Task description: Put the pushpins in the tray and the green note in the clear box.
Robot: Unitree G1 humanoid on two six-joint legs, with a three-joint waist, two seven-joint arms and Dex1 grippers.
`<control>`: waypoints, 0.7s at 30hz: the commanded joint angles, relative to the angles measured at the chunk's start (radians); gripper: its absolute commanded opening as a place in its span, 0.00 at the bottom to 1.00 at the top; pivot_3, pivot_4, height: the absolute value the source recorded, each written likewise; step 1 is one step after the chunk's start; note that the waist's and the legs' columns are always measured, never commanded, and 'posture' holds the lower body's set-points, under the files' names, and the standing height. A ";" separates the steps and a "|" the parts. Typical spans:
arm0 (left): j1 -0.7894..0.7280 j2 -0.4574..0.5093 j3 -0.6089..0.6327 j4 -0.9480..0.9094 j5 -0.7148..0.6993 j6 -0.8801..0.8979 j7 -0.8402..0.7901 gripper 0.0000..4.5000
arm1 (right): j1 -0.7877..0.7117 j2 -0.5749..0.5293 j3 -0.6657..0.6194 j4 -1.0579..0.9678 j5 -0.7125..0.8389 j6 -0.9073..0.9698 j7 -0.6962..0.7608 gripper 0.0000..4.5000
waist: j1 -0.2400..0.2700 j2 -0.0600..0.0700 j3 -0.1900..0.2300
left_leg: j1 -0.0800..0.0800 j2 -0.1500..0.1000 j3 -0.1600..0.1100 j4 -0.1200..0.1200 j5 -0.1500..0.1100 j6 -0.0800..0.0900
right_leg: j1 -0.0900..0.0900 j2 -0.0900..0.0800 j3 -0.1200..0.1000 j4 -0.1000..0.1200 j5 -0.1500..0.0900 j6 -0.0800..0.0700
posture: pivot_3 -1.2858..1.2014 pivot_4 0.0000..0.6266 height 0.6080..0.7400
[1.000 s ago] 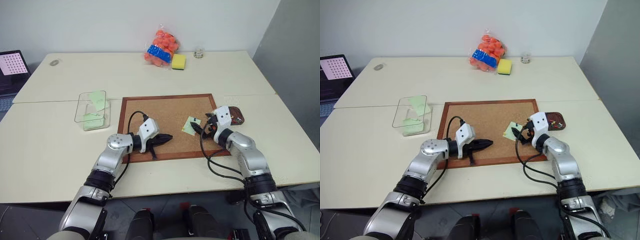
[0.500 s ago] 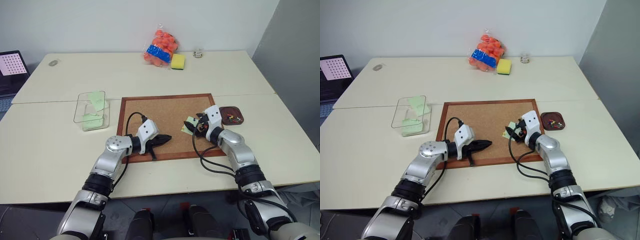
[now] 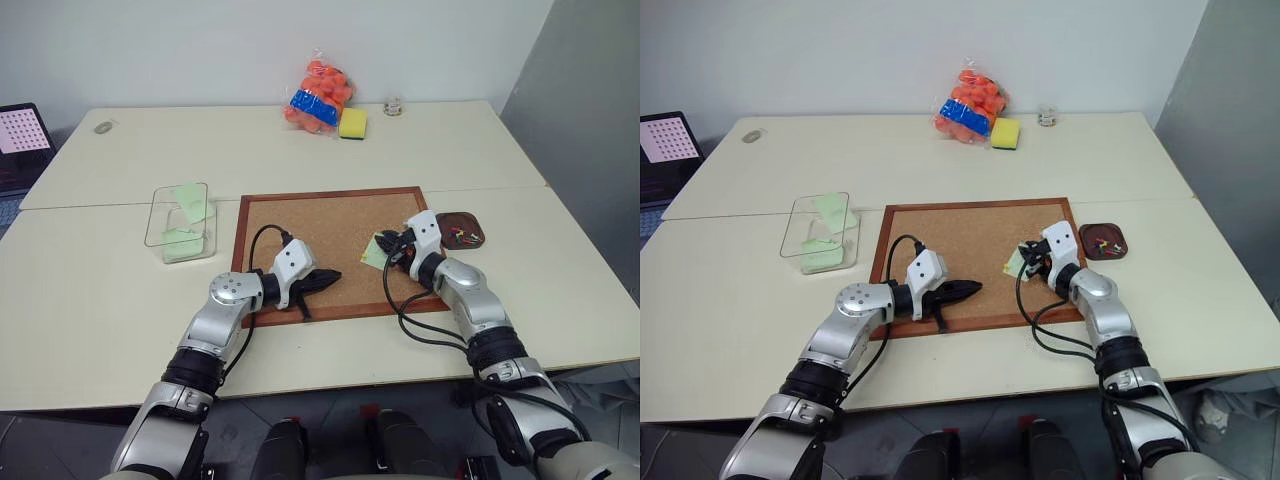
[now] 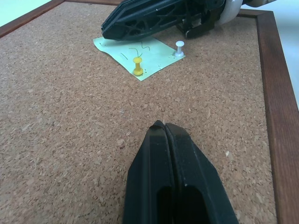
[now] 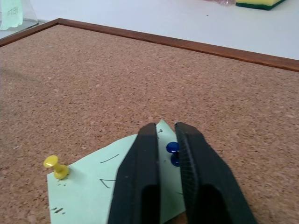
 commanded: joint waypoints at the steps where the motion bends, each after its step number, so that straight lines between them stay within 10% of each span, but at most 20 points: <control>1: 0.015 0.008 -0.023 0.019 0.025 0.013 -0.006 0.00 | -0.031 0.011 0.001 0.017 -0.011 -0.025 0.003 0.01 | -0.001 0.000 0.000 | 0.000 0.000 0.000 0.000 0.000 0.000 | 0.000 0.000 0.000 0.000 0.000 0.000 | 0.52 0.24 1.00; 21: 0.022 0.008 -0.022 0.011 0.026 0.018 -0.004 0.00 | 0.057 -0.012 -0.040 -0.260 0.066 0.007 0.052 0.01 | -0.001 0.000 0.000 | 0.000 0.000 0.000 0.000 0.000 0.000 | 0.000 0.000 0.000 0.000 0.000 0.001 | 0.52 0.24 1.00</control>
